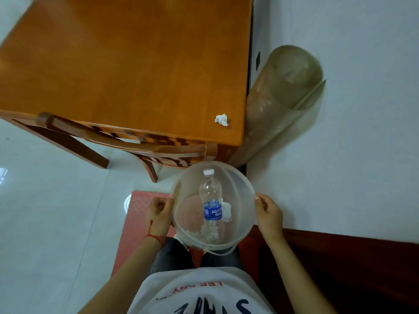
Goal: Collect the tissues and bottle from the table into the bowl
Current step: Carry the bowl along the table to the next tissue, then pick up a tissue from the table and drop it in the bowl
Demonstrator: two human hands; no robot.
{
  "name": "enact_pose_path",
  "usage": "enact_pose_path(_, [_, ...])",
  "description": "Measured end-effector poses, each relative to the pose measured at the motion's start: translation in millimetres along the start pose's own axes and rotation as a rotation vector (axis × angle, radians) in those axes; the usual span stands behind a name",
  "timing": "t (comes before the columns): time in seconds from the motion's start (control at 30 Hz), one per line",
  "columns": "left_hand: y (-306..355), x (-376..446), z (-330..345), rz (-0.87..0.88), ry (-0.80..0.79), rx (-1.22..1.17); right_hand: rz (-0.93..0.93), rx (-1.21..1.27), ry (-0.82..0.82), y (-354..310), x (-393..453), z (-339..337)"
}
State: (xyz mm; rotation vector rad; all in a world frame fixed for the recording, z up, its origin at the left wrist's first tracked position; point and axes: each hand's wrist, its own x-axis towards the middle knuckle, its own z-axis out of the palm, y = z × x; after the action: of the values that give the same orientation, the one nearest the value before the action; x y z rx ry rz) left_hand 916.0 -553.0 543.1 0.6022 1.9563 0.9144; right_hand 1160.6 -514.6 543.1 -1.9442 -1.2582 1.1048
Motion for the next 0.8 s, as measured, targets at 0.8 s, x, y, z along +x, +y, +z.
enact_pose_path(0.8, [-20,10,6,-0.007,0.049,-0.08,-0.471,-0.456,-0.206,-134,189,78])
